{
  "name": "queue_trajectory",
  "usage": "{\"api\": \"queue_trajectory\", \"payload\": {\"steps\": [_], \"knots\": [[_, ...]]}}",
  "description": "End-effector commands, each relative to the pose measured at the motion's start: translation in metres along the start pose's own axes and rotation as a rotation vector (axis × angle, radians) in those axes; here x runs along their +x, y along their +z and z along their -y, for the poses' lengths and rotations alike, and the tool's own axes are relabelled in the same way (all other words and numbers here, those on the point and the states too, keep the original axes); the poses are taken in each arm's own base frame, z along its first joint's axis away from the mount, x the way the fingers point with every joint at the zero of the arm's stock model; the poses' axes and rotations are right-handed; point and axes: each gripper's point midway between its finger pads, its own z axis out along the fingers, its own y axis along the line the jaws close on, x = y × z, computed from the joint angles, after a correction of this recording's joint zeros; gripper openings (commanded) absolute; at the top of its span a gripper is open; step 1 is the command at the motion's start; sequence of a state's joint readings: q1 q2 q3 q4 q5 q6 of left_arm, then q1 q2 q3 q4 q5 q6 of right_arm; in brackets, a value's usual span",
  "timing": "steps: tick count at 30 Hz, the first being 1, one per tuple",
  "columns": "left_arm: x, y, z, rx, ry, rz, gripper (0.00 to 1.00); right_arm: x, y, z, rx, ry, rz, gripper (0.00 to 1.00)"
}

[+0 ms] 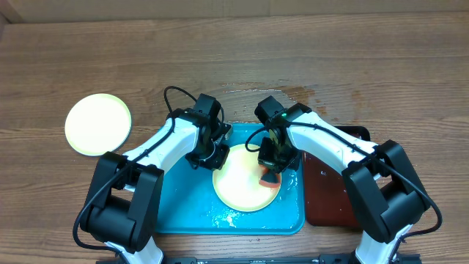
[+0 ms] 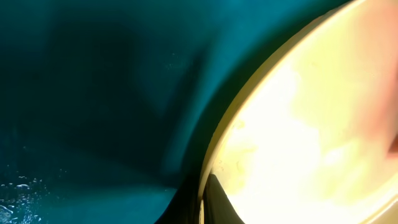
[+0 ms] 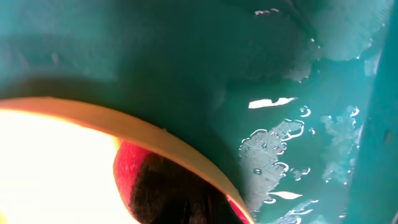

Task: Clean dirty plates on tray and stack at the side
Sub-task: 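Scrub the yellow plate with the sponge while left gripper holds rim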

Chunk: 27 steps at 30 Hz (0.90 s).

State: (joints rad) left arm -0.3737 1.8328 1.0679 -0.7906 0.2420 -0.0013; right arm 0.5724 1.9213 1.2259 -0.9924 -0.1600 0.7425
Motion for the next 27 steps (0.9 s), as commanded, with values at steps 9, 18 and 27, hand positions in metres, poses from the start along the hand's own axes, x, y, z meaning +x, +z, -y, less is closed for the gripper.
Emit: {"api": "queue_trajectory", "payload": {"steps": [9, 18, 27], "knots": [[0.01, 0.014, -0.012, -0.067, -0.023, -0.047, 0.04, 0.016, 0.004, -0.064, -0.287, -0.406, -0.035, 0.04], [0.01, 0.014, -0.012, -0.067, -0.027, -0.048, 0.04, 0.015, -0.009, -0.1, -0.459, -0.239, -0.064, 0.04], [0.01, 0.014, -0.012, -0.068, -0.028, -0.051, 0.04, 0.037, 0.005, -0.07, -0.3, -0.081, -0.162, 0.04]]}}
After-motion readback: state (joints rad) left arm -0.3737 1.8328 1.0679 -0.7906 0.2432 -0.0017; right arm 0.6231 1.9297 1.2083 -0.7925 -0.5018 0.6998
